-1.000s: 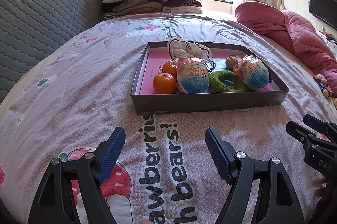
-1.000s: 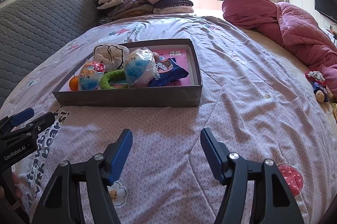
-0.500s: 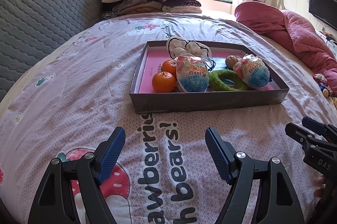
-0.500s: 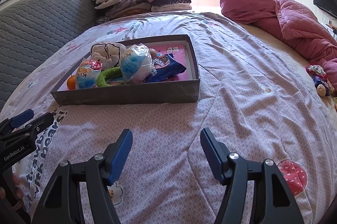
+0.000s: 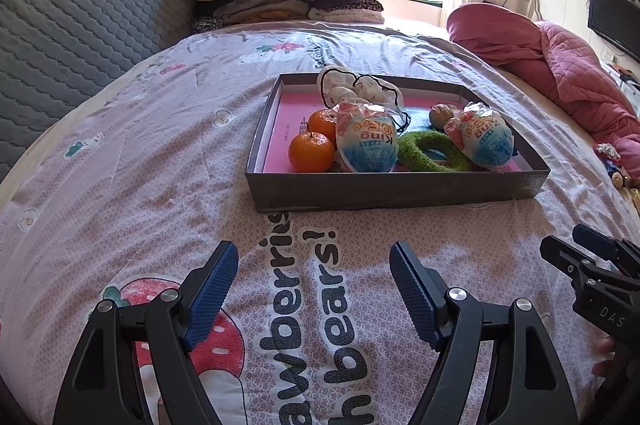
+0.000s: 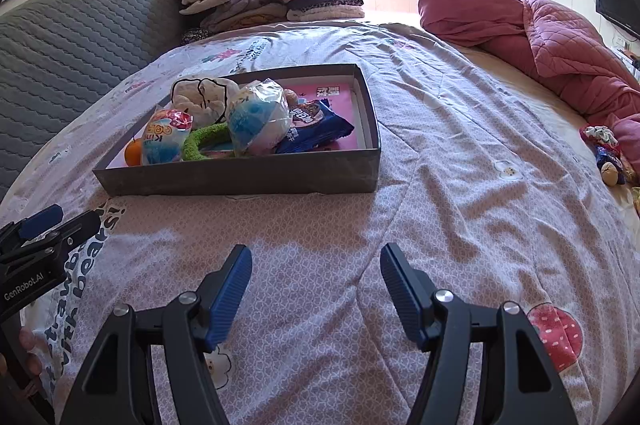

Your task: Organize objects

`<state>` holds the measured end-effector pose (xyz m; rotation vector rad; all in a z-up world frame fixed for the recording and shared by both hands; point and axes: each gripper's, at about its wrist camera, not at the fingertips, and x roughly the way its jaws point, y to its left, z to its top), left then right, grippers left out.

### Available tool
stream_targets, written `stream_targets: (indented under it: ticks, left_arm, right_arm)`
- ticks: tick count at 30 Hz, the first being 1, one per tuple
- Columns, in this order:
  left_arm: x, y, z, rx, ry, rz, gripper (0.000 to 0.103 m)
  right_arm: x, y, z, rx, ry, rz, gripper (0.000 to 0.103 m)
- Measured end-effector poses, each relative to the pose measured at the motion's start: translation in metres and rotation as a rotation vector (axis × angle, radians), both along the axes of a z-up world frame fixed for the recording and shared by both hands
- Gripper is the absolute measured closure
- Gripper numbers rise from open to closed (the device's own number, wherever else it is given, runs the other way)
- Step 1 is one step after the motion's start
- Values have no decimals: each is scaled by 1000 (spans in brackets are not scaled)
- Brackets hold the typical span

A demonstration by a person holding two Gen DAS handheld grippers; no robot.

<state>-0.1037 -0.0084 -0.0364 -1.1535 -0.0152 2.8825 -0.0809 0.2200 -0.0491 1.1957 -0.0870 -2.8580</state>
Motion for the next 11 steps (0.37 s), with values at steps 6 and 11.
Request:
stream_targets:
  ticks: [6, 11]
  left_arm:
    - [0, 0, 0, 5, 6, -12, 24]
    - [1, 0, -1, -1, -2, -5, 24]
  right_arm:
    - [-1, 0, -1, 6, -6, -2, 37]
    - [0, 1, -1, 7, -5, -4, 37]
